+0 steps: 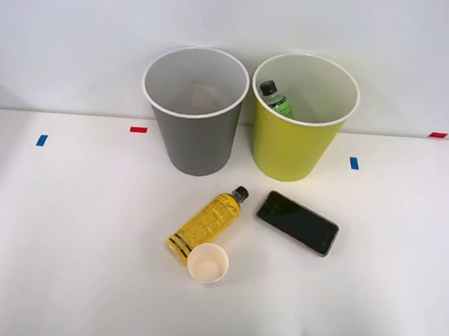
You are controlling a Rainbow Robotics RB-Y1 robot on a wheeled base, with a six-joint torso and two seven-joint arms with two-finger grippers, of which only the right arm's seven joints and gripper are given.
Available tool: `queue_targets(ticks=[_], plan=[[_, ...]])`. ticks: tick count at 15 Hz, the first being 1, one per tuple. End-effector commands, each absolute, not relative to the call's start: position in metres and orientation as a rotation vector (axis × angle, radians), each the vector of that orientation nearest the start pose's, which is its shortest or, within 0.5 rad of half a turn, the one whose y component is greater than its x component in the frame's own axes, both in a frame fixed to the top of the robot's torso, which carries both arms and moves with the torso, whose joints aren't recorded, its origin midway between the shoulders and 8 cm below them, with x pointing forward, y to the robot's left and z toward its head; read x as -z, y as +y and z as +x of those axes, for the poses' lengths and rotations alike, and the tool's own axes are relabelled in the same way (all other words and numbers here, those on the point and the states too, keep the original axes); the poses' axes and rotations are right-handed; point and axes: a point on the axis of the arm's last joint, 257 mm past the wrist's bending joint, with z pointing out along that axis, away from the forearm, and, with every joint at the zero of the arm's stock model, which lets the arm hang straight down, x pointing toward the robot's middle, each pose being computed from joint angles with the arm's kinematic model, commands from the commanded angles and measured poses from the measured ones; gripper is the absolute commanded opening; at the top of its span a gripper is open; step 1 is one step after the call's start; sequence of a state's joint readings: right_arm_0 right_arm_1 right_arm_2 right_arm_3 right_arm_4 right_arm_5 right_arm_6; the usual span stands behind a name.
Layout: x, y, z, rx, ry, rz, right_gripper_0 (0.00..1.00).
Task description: Put cans in the gray bin, plastic bottles in the light green bin
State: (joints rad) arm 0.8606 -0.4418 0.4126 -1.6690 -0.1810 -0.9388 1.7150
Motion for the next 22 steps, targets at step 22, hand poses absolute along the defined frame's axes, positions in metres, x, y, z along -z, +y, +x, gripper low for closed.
queue_targets(ticks=[22], plan=[[0.2949,-0.2205,0.2031,-0.073,1.467,-0.219,1.00]])
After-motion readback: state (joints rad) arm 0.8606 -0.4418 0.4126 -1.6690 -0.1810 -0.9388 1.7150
